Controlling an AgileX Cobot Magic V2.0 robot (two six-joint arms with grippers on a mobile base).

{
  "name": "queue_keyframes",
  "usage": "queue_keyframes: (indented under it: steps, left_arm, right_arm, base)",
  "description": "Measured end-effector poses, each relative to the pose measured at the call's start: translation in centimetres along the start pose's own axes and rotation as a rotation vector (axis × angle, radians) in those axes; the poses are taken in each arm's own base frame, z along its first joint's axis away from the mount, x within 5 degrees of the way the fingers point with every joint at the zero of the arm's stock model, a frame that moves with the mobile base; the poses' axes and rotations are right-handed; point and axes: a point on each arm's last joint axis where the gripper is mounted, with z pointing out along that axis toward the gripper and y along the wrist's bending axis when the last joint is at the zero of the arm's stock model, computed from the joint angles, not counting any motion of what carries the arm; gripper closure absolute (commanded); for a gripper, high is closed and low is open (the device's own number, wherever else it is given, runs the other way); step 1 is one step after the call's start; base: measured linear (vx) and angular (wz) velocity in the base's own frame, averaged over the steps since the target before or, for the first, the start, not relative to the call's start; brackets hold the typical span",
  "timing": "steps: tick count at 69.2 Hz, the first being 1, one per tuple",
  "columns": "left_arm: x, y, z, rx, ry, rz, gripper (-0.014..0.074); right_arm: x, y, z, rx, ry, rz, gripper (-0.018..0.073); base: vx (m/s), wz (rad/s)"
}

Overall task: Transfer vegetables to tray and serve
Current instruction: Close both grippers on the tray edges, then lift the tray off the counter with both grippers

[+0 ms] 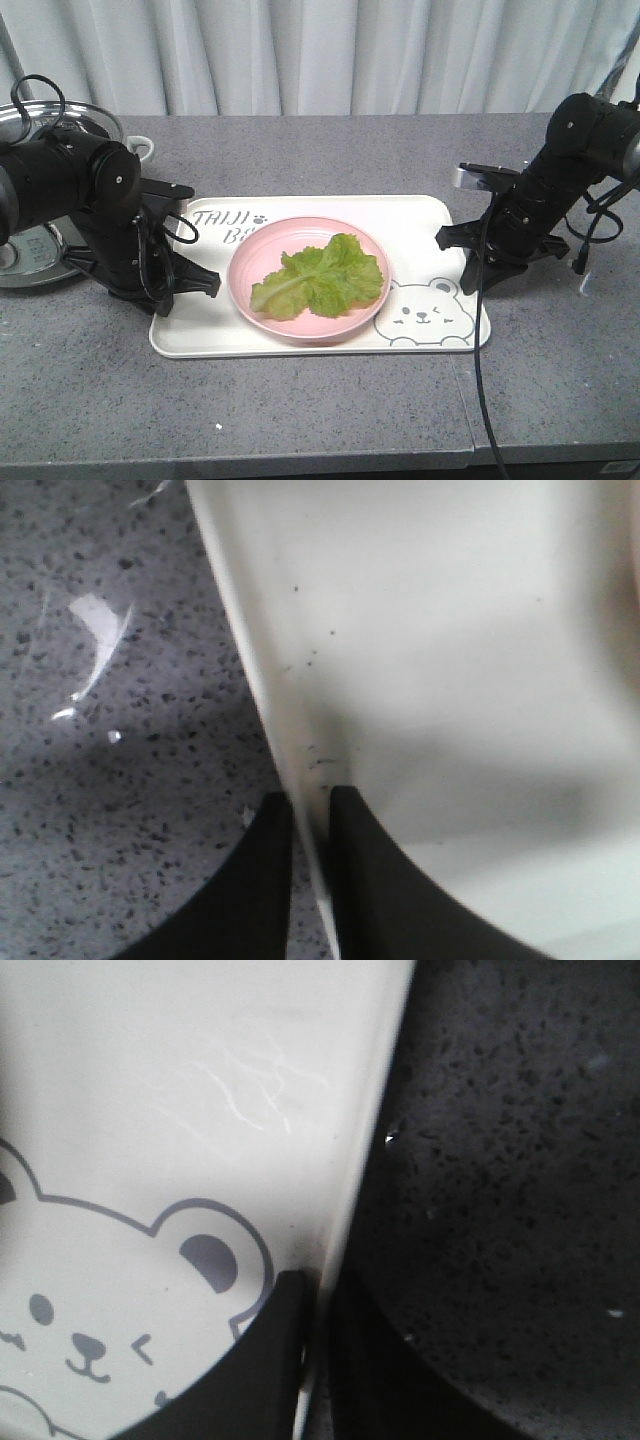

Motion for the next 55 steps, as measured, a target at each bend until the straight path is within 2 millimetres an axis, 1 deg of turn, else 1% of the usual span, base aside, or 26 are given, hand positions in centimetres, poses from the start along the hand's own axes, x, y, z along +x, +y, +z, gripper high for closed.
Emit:
queue_keyframes:
  steps: [10,30,41,55]
  left_arm:
    - [0.2,-0.3,-0.4,0.037,-0.009,-0.015,0.0603]
    - [0.6,-0.4,-2.4,0.062,-0.059,-0.021,0.0603]
    - [0.6,-0.4,-3.1,0.075,-0.077,-0.024,0.0603]
    - [0.7,-0.4,-3.7,0.084,-0.1,-0.017,0.0603]
  right_arm:
    - [0.1,-0.3,-0.2,0.018,-0.002,-0.006,0.0565]
    - [0.2,-0.4,-0.4,0.027,-0.002,-0.01,0.0565]
    - [0.5,0.0,-1.9,0.044,-0.036,-0.025,0.0565]
    - [1.1,0.9,-4.6,0.062,-0.096,-0.049,0.0565]
  base:
    - [0.0,0.0]
    - [0.0,0.0]
    - [0.0,0.0]
    - [0.0,0.0]
